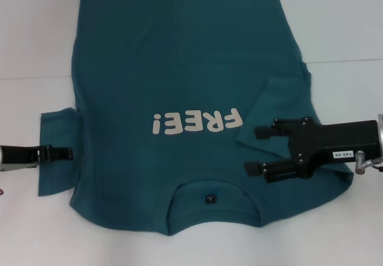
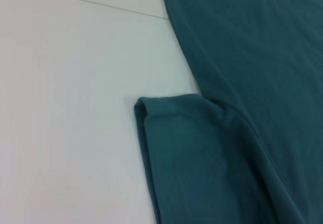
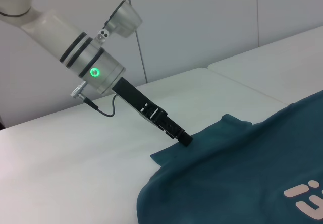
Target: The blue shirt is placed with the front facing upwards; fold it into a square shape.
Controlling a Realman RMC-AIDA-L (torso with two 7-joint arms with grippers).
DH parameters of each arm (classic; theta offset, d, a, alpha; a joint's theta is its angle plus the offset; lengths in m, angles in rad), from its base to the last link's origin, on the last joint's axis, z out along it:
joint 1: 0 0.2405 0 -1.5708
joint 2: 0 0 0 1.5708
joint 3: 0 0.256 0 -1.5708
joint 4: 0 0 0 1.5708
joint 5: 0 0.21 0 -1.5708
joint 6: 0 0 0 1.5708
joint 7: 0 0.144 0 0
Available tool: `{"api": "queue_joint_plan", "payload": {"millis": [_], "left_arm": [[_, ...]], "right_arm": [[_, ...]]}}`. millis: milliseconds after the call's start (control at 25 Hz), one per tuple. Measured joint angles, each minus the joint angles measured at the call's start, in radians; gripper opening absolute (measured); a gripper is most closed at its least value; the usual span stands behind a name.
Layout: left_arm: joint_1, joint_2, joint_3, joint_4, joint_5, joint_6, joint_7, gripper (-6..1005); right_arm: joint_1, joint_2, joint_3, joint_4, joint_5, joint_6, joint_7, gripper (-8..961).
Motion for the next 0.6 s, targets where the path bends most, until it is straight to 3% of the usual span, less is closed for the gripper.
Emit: {"api": "queue_joint_plan", "payload": {"millis": [600], "left_arm": [[0.000,0.005,-0.024,0.041,-0.004,-0.050,0.000,907]], "right_arm": [[0.000,0.000,-0.001,0.000,0.000,0.000,0.003,943]]}}
